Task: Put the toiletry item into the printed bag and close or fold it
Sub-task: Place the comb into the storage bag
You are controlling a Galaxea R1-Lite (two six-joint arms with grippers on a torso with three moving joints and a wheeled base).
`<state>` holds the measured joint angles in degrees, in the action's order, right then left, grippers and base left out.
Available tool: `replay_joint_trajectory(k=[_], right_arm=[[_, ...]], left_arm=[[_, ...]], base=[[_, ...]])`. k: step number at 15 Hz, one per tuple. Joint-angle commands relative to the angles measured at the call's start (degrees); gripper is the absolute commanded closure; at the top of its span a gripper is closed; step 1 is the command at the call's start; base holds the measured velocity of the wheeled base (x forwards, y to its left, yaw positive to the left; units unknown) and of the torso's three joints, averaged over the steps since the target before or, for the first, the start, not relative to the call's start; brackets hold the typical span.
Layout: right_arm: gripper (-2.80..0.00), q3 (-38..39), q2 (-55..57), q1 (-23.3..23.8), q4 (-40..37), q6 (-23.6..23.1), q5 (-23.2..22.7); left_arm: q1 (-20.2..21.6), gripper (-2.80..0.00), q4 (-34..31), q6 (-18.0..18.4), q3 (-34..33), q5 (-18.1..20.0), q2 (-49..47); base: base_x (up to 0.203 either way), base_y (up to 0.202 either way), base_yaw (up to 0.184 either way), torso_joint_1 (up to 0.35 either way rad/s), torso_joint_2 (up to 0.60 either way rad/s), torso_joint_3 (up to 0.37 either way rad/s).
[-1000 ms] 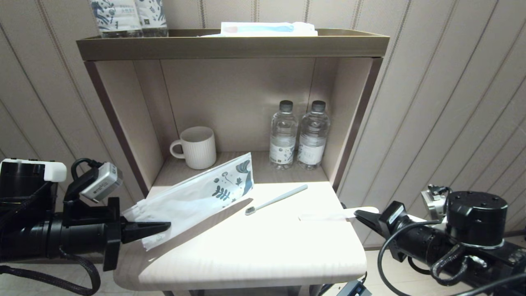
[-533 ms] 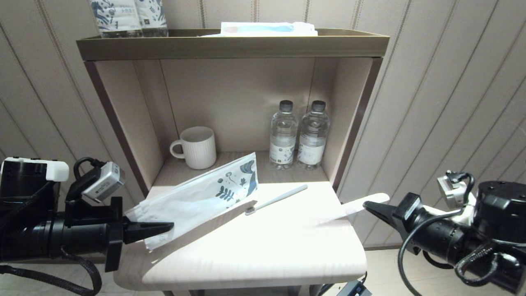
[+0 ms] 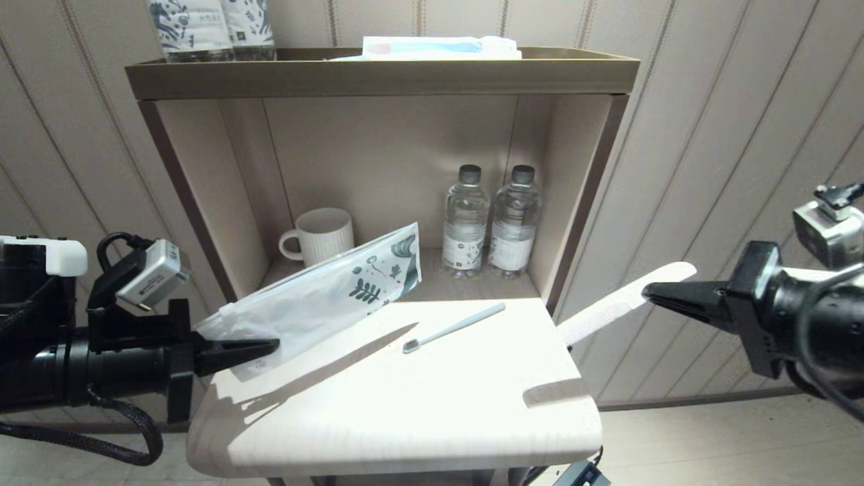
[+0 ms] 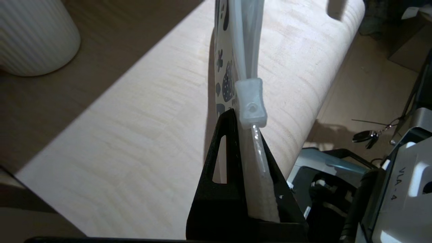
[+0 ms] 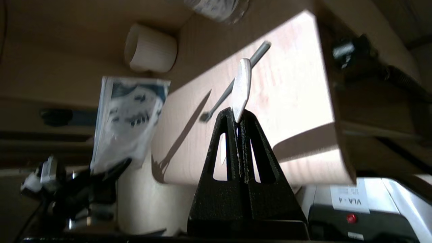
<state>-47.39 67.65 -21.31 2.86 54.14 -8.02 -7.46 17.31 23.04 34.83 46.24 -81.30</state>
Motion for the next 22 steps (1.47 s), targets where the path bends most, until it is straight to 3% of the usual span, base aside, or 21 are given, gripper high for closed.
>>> replay_joint_trajectory(k=[1, 5, 9, 11, 14, 17, 22], right_arm=[[0.0, -4.94, -5.06, -6.71, -8.74, -0.29, 1.47], [0.0, -21.28, -2.78, -9.12, -23.25, -6.89, 3.42], [0.0, -50.32, 8.25, -9.32, -42.28, -11.28, 10.97], [0.0, -63.62, 15.06, -9.36, -48.53, -12.91, 14.15], [0.0, -66.64, 25.19, -9.4, -53.58, -14.33, 18.38], [0.0, -66.34, 27.44, -12.58, -51.86, -11.18, 18.83], [0.0, -66.34, 27.18, -17.74, -48.72, -8.7, 18.84]], left_arm=[[-0.1, 0.0, 0.09, 0.16, -0.11, 0.17, 0.61], [-2.41, 0.0, 0.11, 0.43, 0.91, -1.54, 1.43], [-8.48, 0.0, 0.24, 0.76, 3.45, -9.08, 1.22], [-13.83, 0.0, 1.99, 0.98, 3.7, -15.0, 0.37], [-20.91, 0.0, 11.0, 4.34, 3.29, -26.84, -4.09], [-24.83, 0.0, 12.34, 4.72, 4.18, -29.08, -4.94], [-26.26, 0.0, 13.15, 4.1, 4.61, -31.81, -8.49]], base=[[0.0, 0.0, 0.0, 0.0, 0.0, 0.0], [0.0, 0.0, 0.0, 0.0, 0.0, 0.0], [0.0, 0.0, 0.0, 0.0, 0.0, 0.0], [0.0, 0.0, 0.0, 0.0, 0.0, 0.0], [0.0, 0.0, 0.0, 0.0, 0.0, 0.0], [0.0, 0.0, 0.0, 0.0, 0.0, 0.0], [0.0, 0.0, 0.0, 0.0, 0.0, 0.0]])
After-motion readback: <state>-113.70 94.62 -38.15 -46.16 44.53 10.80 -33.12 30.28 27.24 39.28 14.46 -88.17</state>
